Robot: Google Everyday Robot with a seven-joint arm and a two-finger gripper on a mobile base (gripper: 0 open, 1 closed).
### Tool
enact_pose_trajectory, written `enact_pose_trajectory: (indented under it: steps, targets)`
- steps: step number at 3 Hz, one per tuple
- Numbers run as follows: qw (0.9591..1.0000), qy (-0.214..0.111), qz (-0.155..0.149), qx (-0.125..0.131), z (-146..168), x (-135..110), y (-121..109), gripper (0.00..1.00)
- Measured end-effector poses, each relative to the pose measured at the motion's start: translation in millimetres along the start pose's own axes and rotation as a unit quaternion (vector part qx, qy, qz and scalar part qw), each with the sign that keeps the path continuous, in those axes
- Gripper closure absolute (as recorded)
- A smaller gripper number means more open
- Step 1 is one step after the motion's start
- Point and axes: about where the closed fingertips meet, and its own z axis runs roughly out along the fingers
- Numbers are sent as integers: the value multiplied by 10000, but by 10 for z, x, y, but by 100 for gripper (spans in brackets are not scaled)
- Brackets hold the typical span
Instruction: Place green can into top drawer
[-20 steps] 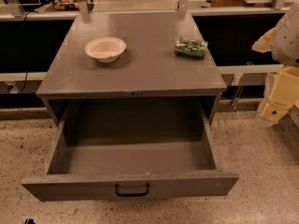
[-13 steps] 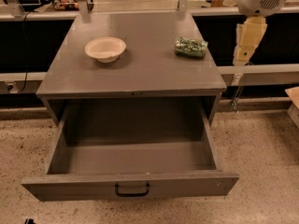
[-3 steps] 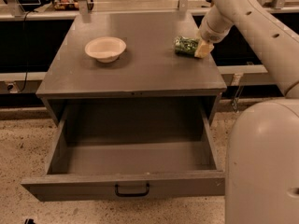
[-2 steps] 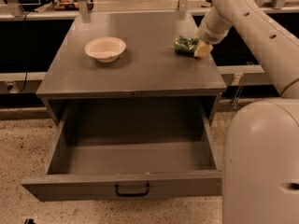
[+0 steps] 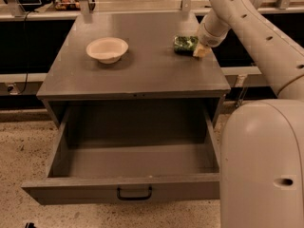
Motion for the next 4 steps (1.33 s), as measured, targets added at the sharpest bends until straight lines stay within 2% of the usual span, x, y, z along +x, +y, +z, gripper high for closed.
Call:
enact_pose_trajectory:
  steps: [1, 2, 3, 4]
  targets:
    - [9999, -136, -89, 24, -55, -94, -20, 98]
    - [9987, -452, -151, 184, -327, -235, -87, 100]
    - [9953, -936, -250, 32, -707, -427, 57, 100]
    - [9888, -1225, 5, -856, -1032, -570, 589, 100]
